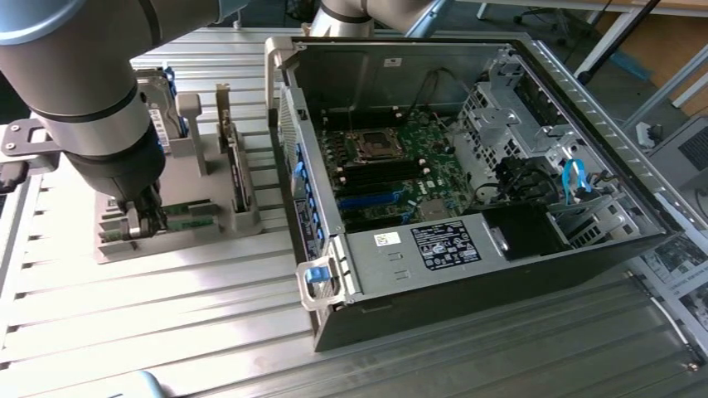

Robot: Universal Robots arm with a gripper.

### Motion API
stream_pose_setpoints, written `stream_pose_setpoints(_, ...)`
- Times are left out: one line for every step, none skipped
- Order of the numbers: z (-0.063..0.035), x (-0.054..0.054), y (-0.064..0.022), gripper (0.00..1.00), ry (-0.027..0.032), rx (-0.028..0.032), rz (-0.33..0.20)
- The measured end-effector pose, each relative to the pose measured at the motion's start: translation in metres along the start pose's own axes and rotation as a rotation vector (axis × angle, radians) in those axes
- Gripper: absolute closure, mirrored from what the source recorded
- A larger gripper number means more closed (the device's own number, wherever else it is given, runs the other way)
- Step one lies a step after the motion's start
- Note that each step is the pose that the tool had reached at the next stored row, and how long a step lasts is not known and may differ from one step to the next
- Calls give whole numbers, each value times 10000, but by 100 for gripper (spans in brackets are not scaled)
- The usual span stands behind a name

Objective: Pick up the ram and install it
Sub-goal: 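Pick up the ram and move it above insertion slot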

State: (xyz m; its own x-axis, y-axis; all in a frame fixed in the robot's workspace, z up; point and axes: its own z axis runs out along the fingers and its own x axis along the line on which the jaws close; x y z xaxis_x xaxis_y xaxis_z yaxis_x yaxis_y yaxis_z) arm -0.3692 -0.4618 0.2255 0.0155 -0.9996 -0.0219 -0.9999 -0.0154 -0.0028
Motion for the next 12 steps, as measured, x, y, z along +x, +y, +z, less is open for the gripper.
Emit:
stream_pose_setpoints(-9,0,0,88,1,-1,0)
stream_pose_setpoints(-19,0,0,88,1,-1,0)
stream_pose_setpoints(-28,0,0,88,1,-1,-1)
stream_pose_setpoints(-43,-1,0,88,0,-1,0)
stream_pose_setpoints(-55,-1,0,88,0,-2,0)
stream_pose_setpoints(-67,-2,0,88,1,-1,0)
stream_pose_setpoints(-76,-2,0,88,1,-1,0)
stream_pose_setpoints(-90,-2,0,88,0,0,0)
stream_pose_setpoints(-102,-2,0,88,0,0,0)
stream_pose_setpoints(-113,-3,0,88,0,0,0)
stream_pose_setpoints(-125,-3,0,88,1,-1,0)
stream_pose_setpoints(-137,-3,-1,88,0,0,-1)
